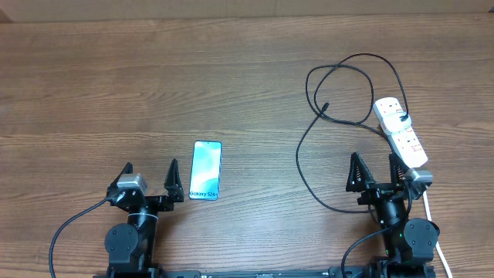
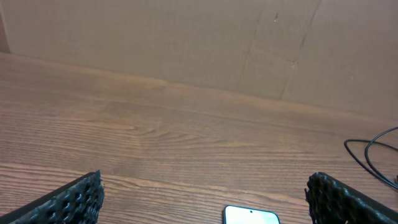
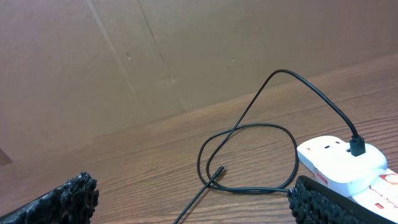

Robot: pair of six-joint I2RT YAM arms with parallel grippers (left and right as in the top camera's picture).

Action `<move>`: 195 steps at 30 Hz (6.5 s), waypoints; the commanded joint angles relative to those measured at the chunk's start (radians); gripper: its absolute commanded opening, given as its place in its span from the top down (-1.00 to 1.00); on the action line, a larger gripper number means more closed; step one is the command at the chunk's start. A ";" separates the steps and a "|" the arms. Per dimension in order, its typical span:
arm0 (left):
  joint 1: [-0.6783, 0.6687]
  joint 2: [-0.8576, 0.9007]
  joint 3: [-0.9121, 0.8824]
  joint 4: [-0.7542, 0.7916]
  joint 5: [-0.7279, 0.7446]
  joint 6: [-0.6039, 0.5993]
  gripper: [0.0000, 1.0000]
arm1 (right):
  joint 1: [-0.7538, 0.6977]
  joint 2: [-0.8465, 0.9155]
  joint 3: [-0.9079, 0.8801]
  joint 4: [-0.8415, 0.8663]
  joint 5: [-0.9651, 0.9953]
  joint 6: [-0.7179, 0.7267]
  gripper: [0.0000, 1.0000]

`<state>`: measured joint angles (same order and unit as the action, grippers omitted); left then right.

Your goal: Plug charger to phone and switch on socket

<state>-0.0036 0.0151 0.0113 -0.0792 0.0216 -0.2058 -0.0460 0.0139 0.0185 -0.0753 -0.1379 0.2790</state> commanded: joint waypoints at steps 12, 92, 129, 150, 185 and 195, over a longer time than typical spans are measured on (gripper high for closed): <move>0.010 -0.011 -0.006 0.002 -0.010 0.019 -0.99 | -0.002 -0.011 -0.011 0.005 0.010 -0.007 -1.00; 0.010 0.065 0.417 -0.394 0.082 0.012 -1.00 | -0.002 -0.011 -0.011 0.005 0.010 -0.007 -0.99; -0.253 1.584 1.667 -1.447 0.038 -0.102 -1.00 | -0.002 -0.011 -0.011 0.005 0.010 -0.007 -1.00; -0.272 1.655 1.217 -1.063 0.042 -0.103 -0.99 | -0.002 -0.011 -0.011 0.005 0.010 -0.007 -1.00; -0.339 1.956 1.167 -0.877 -0.010 -0.064 -0.99 | -0.002 -0.011 -0.011 0.005 0.010 -0.007 -1.00; -0.339 1.980 1.167 -0.878 -0.003 -0.079 -0.99 | -0.002 -0.011 -0.011 0.005 0.010 -0.007 -1.00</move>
<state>-0.3401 1.9324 1.1938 -0.9688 0.0330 -0.2810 -0.0460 0.0128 0.0185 -0.0753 -0.1371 0.2794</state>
